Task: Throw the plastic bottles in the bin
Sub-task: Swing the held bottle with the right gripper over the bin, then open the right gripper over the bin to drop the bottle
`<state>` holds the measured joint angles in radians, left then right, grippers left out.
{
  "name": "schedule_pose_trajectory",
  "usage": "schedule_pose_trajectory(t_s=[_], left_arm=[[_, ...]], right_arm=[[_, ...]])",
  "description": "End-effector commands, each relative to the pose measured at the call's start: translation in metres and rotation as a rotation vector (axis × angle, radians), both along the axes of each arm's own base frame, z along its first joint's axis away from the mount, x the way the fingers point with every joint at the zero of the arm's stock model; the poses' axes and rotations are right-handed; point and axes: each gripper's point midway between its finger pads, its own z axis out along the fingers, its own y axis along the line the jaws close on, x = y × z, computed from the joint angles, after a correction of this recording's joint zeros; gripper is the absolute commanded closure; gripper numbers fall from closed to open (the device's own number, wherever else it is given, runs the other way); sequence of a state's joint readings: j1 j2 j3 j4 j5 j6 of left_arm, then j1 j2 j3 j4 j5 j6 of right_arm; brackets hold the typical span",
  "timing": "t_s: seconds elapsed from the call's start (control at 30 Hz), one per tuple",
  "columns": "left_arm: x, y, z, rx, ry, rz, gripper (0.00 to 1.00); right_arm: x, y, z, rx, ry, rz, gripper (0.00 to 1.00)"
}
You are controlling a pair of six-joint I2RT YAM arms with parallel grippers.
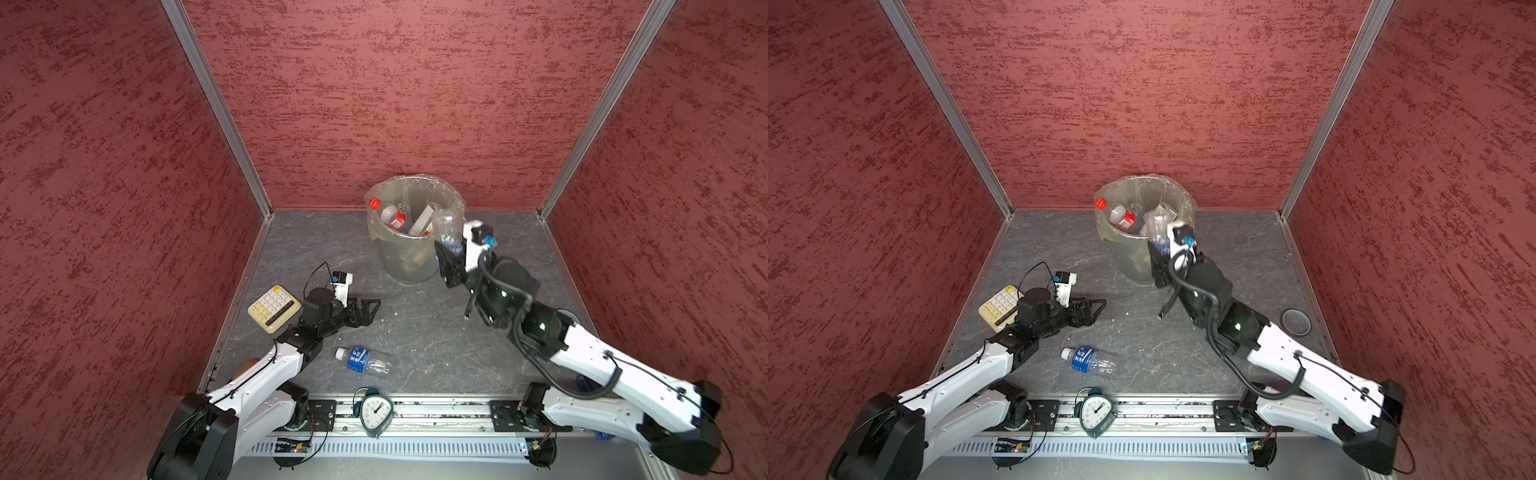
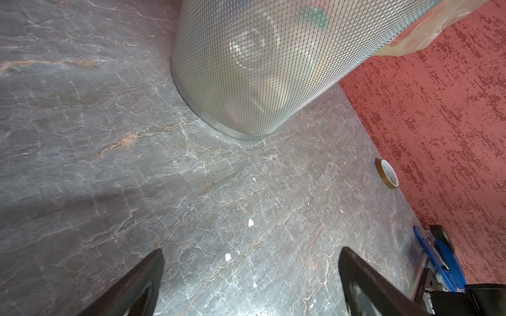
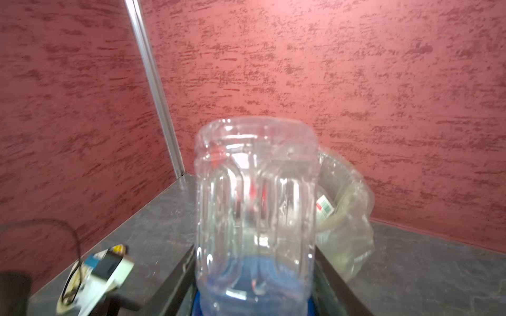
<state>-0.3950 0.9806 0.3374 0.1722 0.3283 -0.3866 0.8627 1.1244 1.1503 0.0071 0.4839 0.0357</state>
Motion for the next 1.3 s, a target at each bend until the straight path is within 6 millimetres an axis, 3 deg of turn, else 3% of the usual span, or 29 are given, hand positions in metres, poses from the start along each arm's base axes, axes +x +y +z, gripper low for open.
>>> schedule_pose_trajectory(t_s=[0.0, 0.03, 0.13, 0.23, 0.33, 0.53, 0.63, 0.97, 1.13, 1.27], left_arm=[[0.002, 0.005, 0.009, 0.006, -0.039, 0.012, 0.01], [0.002, 0.007, 0.01, 0.003, -0.039, 0.016, 0.01], [-0.001, 0.012, 0.011, -0.01, -0.039, 0.029, 0.01], [-0.001, 0.017, 0.013, -0.02, -0.04, 0.045, 0.01], [0.001, 0.017, 0.012, -0.026, -0.034, 0.042, 0.01], [0.001, 0.016, 0.013, -0.03, -0.037, 0.036, 0.01], [0.001, 0.016, 0.014, -0.032, -0.039, 0.034, 0.01], [-0.008, 0.021, 0.024, -0.016, -0.044, 0.045, 0.01], [-0.017, 0.025, 0.02, -0.011, -0.026, 0.053, 0.01], [-0.025, 0.028, 0.013, -0.01, -0.011, 0.054, 0.01]], right_arm=[[0.059, 0.002, 0.036, -0.003, -0.03, -0.006, 0.32], [0.081, 0.005, 0.036, -0.008, -0.005, -0.02, 0.25], [0.11, 0.016, 0.03, -0.021, 0.024, -0.001, 0.04], [0.125, 0.01, 0.024, -0.012, 0.046, -0.018, 0.01], [0.125, -0.001, 0.026, 0.006, 0.047, -0.042, 0.01], [0.091, -0.017, 0.035, 0.045, 0.036, -0.006, 0.01], [0.078, -0.019, 0.023, 0.041, 0.078, 0.019, 0.01], [0.023, 0.003, -0.074, -0.036, 0.255, 0.142, 0.01], [-0.012, 0.006, -0.111, -0.097, 0.267, 0.131, 0.07], [-0.035, 0.019, -0.138, -0.141, 0.32, 0.194, 0.11]])
